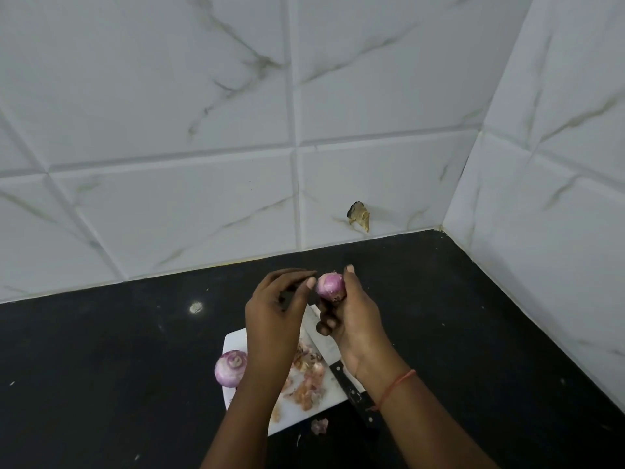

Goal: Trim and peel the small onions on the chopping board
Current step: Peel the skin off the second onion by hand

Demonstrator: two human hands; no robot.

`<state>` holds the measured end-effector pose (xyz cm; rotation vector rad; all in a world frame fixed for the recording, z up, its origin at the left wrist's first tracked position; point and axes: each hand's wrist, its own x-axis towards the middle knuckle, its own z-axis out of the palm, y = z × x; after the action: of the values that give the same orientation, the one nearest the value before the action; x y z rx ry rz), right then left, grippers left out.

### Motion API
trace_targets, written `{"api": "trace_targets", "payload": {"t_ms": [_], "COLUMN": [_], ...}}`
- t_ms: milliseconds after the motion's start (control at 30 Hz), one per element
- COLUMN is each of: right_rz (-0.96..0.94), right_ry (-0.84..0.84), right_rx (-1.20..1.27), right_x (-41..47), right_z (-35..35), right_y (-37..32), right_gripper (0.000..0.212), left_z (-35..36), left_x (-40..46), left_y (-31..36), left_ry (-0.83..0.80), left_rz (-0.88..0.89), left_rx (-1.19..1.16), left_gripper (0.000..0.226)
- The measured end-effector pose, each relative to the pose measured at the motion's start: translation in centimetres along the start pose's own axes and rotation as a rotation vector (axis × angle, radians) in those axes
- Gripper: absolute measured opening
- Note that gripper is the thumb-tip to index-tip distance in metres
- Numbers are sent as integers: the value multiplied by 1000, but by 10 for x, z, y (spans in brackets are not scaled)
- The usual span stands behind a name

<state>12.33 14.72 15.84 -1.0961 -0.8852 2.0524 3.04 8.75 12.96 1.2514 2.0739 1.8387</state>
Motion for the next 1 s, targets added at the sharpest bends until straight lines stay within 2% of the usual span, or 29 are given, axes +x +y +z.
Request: {"api": "trace_targets", "payload": {"t_ms": [133,233,367,567,1000], "right_rz": [9,16,-9,-37,-42], "right_ry": [-13,-12,10,6,34], "right_rx": [-35,-53,-88,-152,-193], "right_x": [-4,-5,-4,-5,-5], "right_z": [-1,-1,0,2,5], "right_y": [0,0,-1,-1,4], "right_gripper": [50,54,52,49,47], "left_z": [-1,-5,-13,-22,-24], "left_x": [-5,-6,-4,0,-3], "left_y": [12,10,10,6,7], "left_ry": [-96,-111,-150,-197,-142], "left_rz": [69,32,6,46,100], "left_rx": [-86,-116,-160,-101,-50], "left_gripper": [35,41,34,32,27]}}
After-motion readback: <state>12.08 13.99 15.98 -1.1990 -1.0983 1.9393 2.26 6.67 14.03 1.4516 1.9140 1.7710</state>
